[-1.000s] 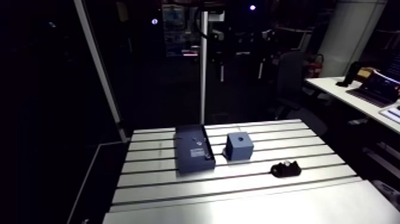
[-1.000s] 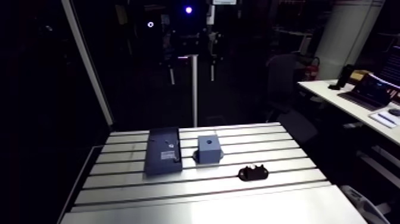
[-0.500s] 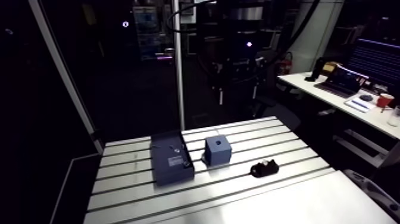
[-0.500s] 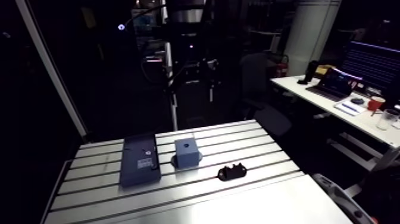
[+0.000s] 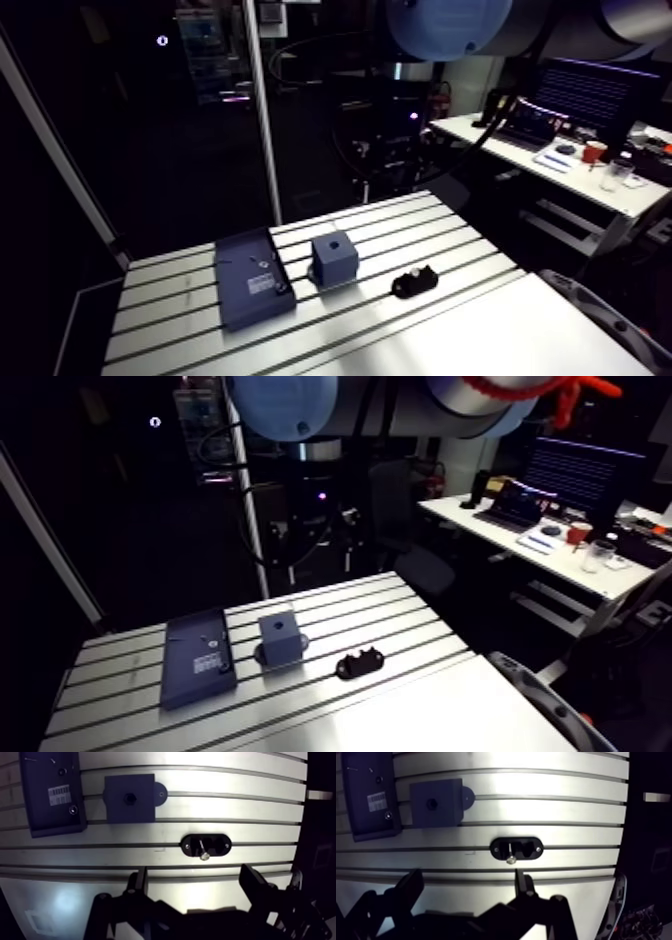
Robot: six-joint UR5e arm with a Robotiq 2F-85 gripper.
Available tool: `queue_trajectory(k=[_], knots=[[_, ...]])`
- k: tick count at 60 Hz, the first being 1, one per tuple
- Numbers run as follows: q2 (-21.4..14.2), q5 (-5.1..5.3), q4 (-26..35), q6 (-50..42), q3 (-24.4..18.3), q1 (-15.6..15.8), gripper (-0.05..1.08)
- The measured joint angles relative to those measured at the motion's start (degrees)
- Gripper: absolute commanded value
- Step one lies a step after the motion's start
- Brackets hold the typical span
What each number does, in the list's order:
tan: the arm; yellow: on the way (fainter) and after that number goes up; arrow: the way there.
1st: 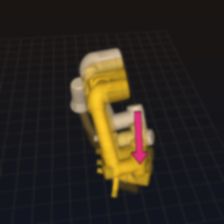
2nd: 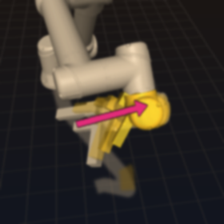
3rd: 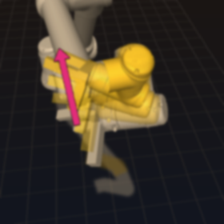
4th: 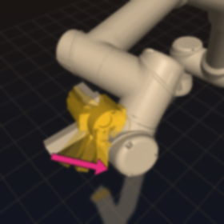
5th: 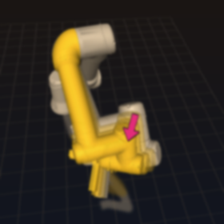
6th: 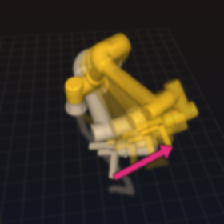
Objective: Pick up the M10 bolt and insert it into the hex recess until seated.
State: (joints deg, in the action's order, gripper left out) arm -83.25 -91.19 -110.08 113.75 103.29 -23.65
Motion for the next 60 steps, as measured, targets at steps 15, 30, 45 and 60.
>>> queue_trajectory(k=[15,30,45,60], knots=[[1.41,-0.01,-0.25,0.95,0.48,-1.56,0.06],[3.29,-0.21,-1.15,1.04,0.98,-2.05,0.17],[4.48,-0.39,-2.35,1.01,1.96,-2.38,0.25],[5.04,-0.45,-4.79,0.99,3.98,-2.81,0.34]])
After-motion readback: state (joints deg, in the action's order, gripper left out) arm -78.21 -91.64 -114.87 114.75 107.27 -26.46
